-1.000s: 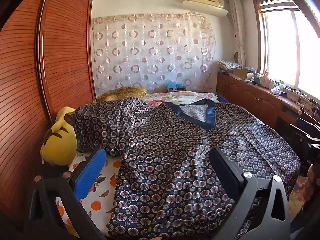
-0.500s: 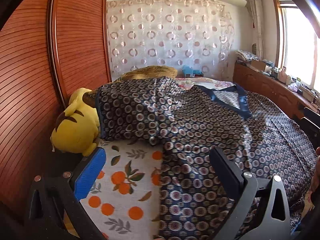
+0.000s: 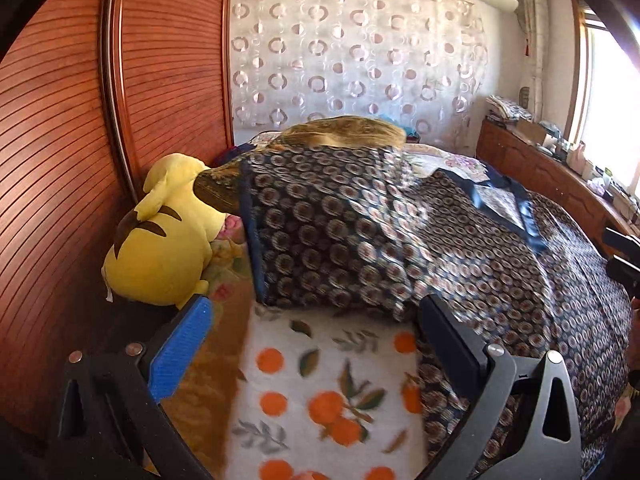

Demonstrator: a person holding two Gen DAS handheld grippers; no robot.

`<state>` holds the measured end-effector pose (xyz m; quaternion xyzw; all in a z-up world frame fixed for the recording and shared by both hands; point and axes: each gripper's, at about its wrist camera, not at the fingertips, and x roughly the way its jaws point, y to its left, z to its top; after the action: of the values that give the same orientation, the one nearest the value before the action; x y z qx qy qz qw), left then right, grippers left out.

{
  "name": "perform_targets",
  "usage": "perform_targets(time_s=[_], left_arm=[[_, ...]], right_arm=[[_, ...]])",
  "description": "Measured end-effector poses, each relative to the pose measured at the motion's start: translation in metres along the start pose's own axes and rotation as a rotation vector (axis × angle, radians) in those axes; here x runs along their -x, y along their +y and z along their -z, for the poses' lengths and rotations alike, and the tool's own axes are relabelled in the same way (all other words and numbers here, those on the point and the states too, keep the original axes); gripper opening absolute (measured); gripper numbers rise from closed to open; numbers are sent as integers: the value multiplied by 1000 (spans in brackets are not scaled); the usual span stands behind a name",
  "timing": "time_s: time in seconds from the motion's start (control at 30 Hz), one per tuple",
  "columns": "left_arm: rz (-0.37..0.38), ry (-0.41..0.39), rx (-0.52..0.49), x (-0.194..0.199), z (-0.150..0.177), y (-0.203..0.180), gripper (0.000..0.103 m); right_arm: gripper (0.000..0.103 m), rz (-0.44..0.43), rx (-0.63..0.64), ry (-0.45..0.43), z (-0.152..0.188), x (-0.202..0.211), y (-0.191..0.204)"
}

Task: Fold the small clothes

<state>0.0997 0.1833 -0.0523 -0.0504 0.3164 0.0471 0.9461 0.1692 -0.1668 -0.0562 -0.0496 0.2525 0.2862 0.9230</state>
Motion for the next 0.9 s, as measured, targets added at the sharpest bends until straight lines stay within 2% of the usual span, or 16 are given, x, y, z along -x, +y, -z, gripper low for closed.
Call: perform_targets(time_s=[0.07, 0.2, 0.33, 0.57, 0.67, 0.73, 0.77, 0.9], left_arm=[[21, 21, 23, -11, -8, 11, 101], [41, 61, 48, -32, -21, 26, 89], [72, 130, 88, -60, -22, 34, 83], [53, 251, 112, -101, -13, 33, 75], [61, 264, 132, -105, -12, 36, 73], [65, 272, 122, -105, -13, 33, 60], [70, 269, 116, -104, -13, 32, 57], [76, 263, 106, -102, -13, 29, 55]], right_arm=[[103, -1, 14, 11, -8, -7, -7], [103, -21, 24, 36, -25, -21, -16], [103, -49, 33, 66, -34, -45, -7], [103, -83, 56, 128, -43, -73, -11], [103, -98, 53, 145, -44, -79, -15], [103, -107, 51, 151, -46, -83, -18], [103, -110, 50, 153, -48, -87, -20], [103, -116, 51, 155, -52, -93, -26]])
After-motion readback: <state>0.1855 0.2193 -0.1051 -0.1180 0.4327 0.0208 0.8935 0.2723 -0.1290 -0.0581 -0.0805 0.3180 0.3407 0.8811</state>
